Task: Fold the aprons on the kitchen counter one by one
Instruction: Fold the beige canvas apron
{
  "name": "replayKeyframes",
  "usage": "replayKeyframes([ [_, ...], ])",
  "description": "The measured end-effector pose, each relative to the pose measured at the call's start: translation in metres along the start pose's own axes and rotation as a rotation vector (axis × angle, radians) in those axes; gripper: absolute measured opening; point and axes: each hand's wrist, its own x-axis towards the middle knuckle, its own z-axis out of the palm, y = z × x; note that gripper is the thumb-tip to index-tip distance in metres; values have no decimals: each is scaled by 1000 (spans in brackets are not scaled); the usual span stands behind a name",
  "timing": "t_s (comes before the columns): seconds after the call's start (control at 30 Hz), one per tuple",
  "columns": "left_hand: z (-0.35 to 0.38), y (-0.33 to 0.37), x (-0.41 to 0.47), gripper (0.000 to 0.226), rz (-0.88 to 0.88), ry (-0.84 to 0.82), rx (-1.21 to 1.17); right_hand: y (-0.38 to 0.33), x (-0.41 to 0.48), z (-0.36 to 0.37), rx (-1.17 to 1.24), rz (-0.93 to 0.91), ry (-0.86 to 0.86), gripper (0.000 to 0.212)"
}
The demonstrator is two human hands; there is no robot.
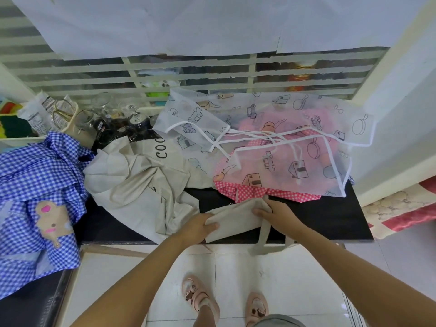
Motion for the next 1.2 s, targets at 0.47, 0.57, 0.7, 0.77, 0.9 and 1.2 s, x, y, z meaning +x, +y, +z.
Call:
replayKeyframes([
  [0.47, 27, 47, 37, 57, 114, 193, 727, -9, 14, 11, -79, 230, 149, 30],
  [0.57, 24, 53, 46, 63, 53, 116, 660, -5, 7, 15, 11, 308, 241, 39],
  [0.7, 20, 58, 55, 64, 55, -37, 618, 2, -1, 14, -40, 316, 231, 46],
  [0.77, 21, 60, 54, 60, 103, -63, 621, 5, -5, 12, -54, 297, 197, 48],
  [0.9, 25, 68, 49, 46, 144, -122, 632, 15, -13, 1, -193, 229, 105, 58],
  [1.2, 14, 84, 24, 27, 21, -236, 487, 30, -30, -31, -372, 102, -35, 6],
])
